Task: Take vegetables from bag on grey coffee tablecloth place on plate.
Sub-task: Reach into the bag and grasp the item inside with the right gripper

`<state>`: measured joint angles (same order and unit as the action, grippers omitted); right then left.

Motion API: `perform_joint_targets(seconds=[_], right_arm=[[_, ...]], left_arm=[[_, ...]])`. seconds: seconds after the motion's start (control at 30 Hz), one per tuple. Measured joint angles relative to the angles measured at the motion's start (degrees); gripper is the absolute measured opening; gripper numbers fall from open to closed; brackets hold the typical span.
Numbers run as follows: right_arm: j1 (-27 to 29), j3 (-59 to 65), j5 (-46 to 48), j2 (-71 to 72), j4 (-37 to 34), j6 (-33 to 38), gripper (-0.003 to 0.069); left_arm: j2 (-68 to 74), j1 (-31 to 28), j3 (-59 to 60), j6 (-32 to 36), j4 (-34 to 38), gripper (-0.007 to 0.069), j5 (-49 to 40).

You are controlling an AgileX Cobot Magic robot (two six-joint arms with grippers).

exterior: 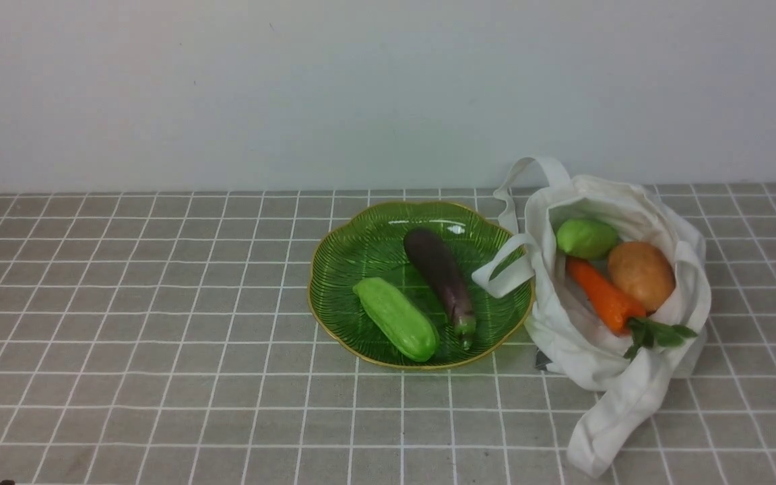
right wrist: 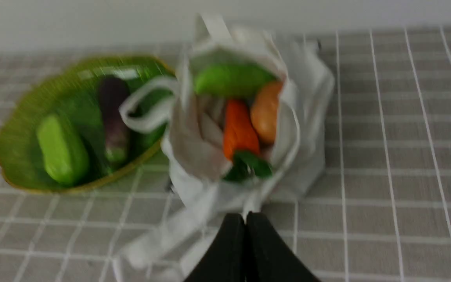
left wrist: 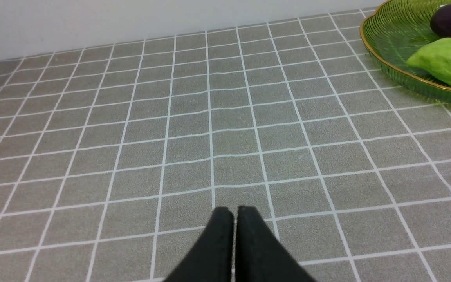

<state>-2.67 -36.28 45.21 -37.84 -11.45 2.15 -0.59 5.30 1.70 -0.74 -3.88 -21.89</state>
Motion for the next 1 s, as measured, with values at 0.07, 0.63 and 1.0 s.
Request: perform_joint_targets(seconds=[0.07,0.63,1.0], right_arm=[[0.0,-1.03,1.29,-4.71,0.69,-0.59,-0.0012],[-0.56,-24.56,-0.28,-49.69,-11.06,11.12,0.0269],[-3.36,-38.45,-0.81,-67.75,-3.47,9.61,0.0454]], left_arm=[[0.0,0.0,0.0,0.0,0.0,-0.0005,0.0],[0.0,0.0,0.0,0.0,0.0,-0.0005,0.0],[0.0,0.0,0.0,0.0,0.0,-0.0005,0.0]])
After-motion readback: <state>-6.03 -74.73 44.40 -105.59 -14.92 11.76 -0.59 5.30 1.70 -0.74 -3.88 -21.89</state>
